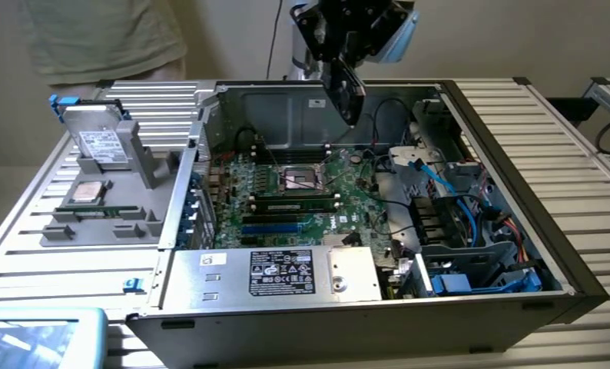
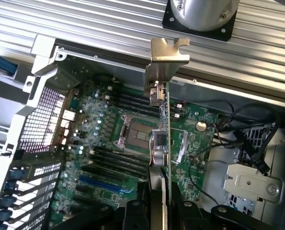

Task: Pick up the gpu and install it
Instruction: 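Insert the gpu into the slot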

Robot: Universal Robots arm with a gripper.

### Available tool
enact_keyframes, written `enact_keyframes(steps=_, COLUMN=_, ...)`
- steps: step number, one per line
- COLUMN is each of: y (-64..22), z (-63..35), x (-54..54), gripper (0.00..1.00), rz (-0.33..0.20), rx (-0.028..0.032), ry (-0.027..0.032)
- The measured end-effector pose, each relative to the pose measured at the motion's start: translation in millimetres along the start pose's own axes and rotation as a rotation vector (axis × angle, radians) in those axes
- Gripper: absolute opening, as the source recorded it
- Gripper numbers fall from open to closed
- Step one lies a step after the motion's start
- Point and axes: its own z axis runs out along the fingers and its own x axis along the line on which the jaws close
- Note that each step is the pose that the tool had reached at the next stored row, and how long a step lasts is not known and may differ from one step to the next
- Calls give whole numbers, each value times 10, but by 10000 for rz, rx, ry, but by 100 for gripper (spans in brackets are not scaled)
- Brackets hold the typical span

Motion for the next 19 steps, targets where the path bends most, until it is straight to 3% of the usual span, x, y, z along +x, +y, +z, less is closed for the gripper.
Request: enact_keyframes(steps=19, y=0, z=0, x=0, gripper=29, rz=-3438, rx=143, ry=378)
